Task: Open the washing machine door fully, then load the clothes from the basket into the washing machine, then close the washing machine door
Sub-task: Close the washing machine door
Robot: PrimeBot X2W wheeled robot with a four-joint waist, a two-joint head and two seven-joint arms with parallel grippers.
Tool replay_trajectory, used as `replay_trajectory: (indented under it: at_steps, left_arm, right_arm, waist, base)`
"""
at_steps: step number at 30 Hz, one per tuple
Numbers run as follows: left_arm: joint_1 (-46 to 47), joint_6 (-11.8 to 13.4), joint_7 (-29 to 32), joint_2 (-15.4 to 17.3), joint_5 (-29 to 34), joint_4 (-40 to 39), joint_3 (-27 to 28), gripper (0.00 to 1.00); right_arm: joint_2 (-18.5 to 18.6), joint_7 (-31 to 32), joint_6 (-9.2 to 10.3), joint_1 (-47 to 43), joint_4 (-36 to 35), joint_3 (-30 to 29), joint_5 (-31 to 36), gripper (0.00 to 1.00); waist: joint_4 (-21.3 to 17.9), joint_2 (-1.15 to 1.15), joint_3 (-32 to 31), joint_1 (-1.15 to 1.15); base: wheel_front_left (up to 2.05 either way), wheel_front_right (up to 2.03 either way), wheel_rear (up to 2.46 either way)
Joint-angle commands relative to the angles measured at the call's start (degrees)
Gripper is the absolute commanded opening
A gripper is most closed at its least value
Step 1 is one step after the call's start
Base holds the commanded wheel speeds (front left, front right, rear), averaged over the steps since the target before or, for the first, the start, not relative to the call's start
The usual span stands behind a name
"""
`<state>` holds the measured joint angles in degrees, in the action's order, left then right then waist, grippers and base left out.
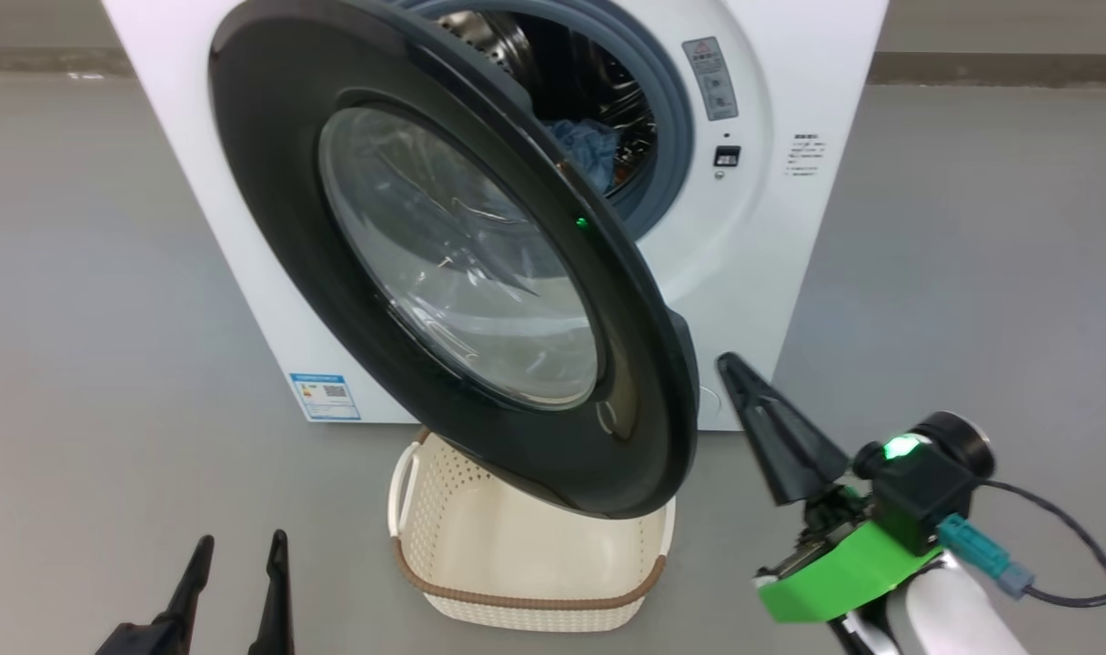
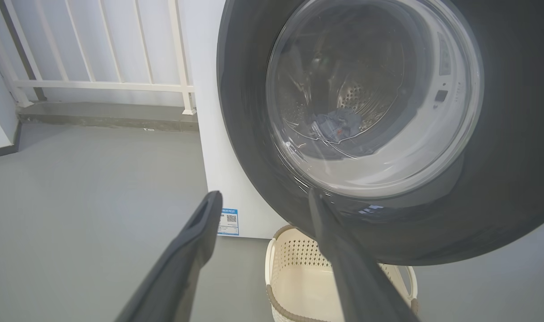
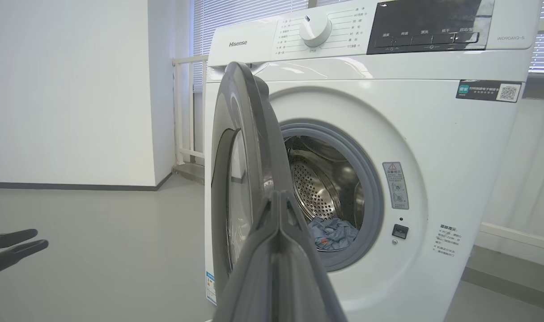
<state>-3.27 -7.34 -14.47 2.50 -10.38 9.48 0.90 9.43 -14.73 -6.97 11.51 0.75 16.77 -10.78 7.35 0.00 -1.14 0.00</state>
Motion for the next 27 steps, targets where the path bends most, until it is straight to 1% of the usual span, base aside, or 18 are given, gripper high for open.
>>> replay_trajectory:
  at_steps: [1, 6, 10, 14, 19, 27]
  left_arm:
    - [1.7, -0.1, -0.5, 0.4, -0.1, -1.0, 1.7, 1.0]
    - [2.1, -0.1, -0.5, 0.4, -0.2, -0.9, 0.9, 1.0]
    - [2.2, -0.1, -0.5, 0.4, -0.5, -1.1, 0.5, 1.0]
    - [2.5, -0.1, -0.5, 0.4, -0.8, -1.6, -0.1, 1.0]
    - [3.0, -0.1, -0.5, 0.4, -0.8, -2.2, -0.9, 1.0]
    - [4.5, -0.1, -0.5, 0.4, -1.6, -3.2, -2.5, 1.0]
  right_arm:
    - [-0.2, -0.3, -0.52, 1.9, -1.7, 1.6, -0.8, 0.0]
    - [-0.7, -0.3, -0.52, 2.1, -2.1, 5.8, -1.4, 0.0]
    - [-1.0, -0.3, -0.52, 1.4, -0.7, 8.6, -2.2, 0.0]
    - [-1.4, -0.3, -0.52, 0.7, 1.5, 10.0, -2.6, 0.0]
    - [-2.0, -0.3, -0.52, 0.8, 5.0, 10.4, -3.2, 0.0]
    - [-2.8, -0.3, -0.52, 2.9, 7.3, 10.0, -3.2, 0.0]
  waist:
    - [0.6, 0.0, -0.2, 0.0]
    - [2.1, 0.0, -0.2, 0.0]
    - [2.9, 0.0, 0.2, 0.0]
    - [3.6, 0.0, 1.1, 0.0]
    - [4.6, 0.0, 2.8, 0.0]
    - [5.9, 0.0, 5.6, 0.0]
  base:
    - [0.0, 0.0, 0.0]
    - [0.0, 0.0, 0.0]
    - [0.0, 0.0, 0.0]
    - [0.0, 0.0, 0.0]
    - [0.0, 0.0, 0.0]
    - [0.0, 0.0, 0.0]
